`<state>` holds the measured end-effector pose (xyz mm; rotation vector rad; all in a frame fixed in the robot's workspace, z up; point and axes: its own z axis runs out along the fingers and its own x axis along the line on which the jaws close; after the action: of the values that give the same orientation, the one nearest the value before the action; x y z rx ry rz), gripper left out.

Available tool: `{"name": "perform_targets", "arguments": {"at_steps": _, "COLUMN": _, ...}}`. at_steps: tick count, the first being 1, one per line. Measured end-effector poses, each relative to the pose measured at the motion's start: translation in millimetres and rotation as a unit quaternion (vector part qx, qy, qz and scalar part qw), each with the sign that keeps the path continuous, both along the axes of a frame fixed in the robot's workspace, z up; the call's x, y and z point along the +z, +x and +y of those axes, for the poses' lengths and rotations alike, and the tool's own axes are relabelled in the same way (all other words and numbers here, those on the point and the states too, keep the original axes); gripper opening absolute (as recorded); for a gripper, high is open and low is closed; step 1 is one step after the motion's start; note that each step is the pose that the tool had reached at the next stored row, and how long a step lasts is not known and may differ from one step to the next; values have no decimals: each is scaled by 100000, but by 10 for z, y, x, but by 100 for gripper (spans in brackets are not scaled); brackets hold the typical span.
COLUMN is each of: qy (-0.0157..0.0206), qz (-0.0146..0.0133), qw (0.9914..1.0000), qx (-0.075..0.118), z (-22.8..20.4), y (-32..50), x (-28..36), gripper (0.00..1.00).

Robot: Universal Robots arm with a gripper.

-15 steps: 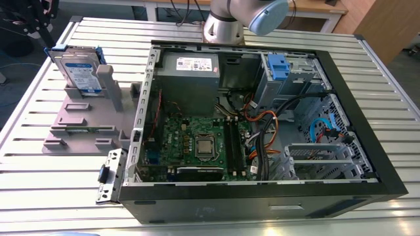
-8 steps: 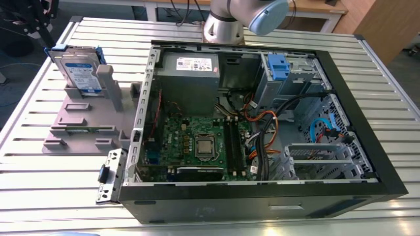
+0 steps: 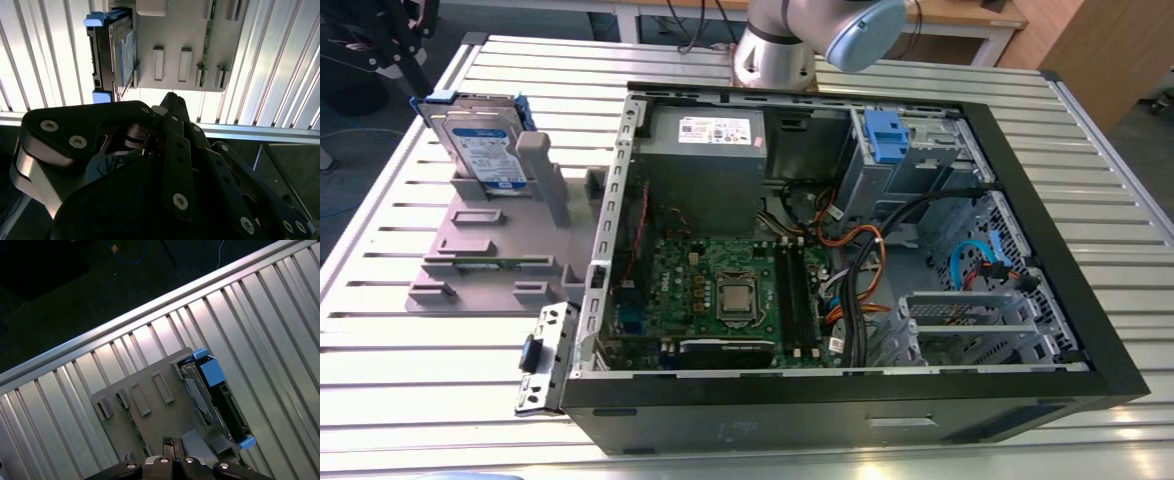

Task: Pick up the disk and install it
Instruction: 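Pick up the disk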

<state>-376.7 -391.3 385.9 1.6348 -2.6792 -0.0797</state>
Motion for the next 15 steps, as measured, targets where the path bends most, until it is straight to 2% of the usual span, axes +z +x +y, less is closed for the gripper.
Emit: {"name": "perform_targets", "arguments": {"at_steps": 15, "qy": -1, "qz": 1, "qw": 99999, "qx": 533, "z": 0, "y": 0, "x": 0, "gripper": 11}}
